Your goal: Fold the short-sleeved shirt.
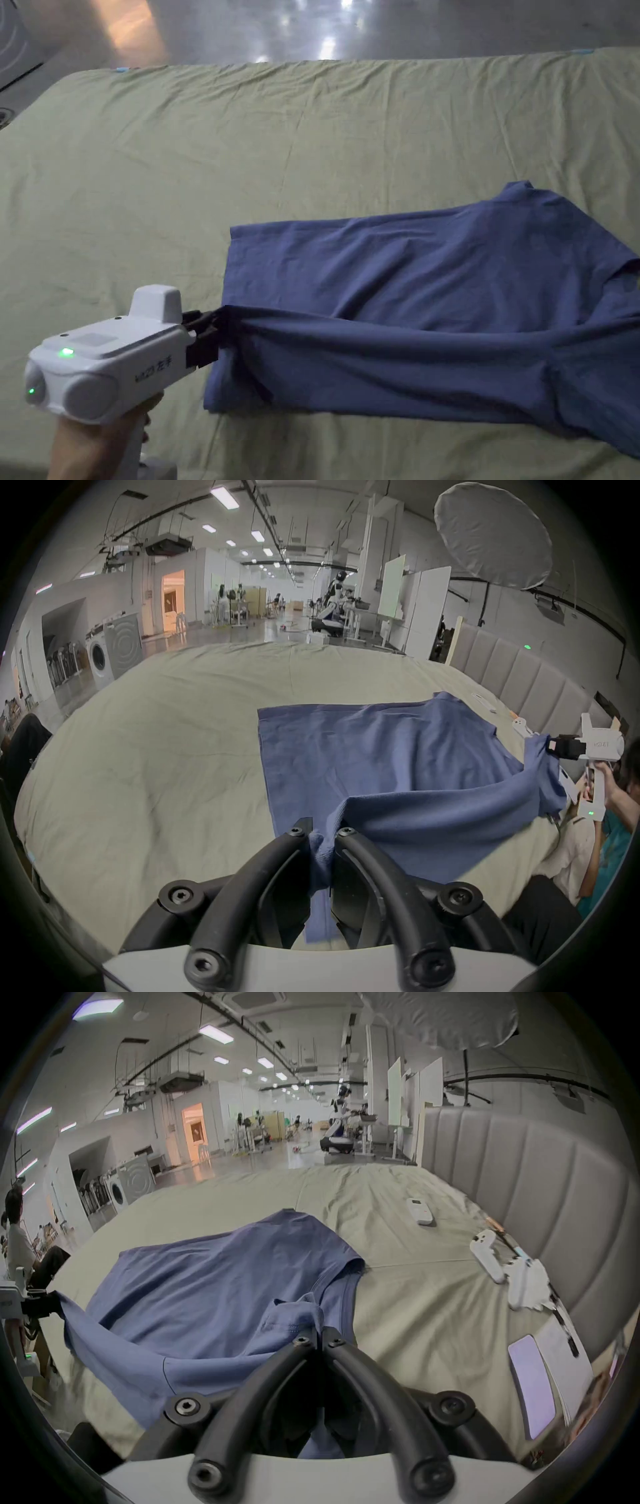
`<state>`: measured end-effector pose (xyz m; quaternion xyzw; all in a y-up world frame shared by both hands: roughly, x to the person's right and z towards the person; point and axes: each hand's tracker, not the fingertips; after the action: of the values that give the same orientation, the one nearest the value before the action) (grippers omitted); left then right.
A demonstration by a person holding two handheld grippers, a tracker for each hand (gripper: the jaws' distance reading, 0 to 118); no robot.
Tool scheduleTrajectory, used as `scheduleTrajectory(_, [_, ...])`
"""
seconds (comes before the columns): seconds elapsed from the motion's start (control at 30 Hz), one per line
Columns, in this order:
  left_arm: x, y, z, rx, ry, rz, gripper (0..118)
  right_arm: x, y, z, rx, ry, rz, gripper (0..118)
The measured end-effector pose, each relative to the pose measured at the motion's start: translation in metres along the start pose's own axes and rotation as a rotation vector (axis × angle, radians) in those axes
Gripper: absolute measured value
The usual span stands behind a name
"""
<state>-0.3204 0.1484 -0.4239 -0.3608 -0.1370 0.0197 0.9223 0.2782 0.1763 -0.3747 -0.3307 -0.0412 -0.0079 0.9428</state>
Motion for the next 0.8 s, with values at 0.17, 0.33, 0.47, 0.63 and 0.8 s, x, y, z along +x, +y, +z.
scheduleTrajectory(0.17, [0.005, 0.032, -0.033, 0.020, 0.036, -0.033, 7, -0.001, 0.024, -0.049, -0.031, -0.002, 0.024, 2])
scheduleTrajectory(0.33, [0.012, 0.019, -0.015, -0.002, 0.034, 0.047, 7, -0.001, 0.036, -0.091, -0.076, -0.008, 0.073, 2])
scheduleTrajectory(0.47, [0.001, 0.018, -0.049, -0.017, 0.046, 0.053, 7, -0.004, 0.040, -0.112, -0.091, 0.003, 0.114, 2])
scheduleTrajectory(0.63, [-0.011, 0.023, -0.074, -0.037, 0.063, 0.064, 15, -0.005, 0.036, -0.114, -0.105, 0.017, 0.144, 4])
scheduleTrajectory(0.8, [0.007, 0.035, 0.007, 0.131, 0.049, 0.082, 97, 0.006, 0.040, -0.048, 0.027, 0.044, 0.016, 66])
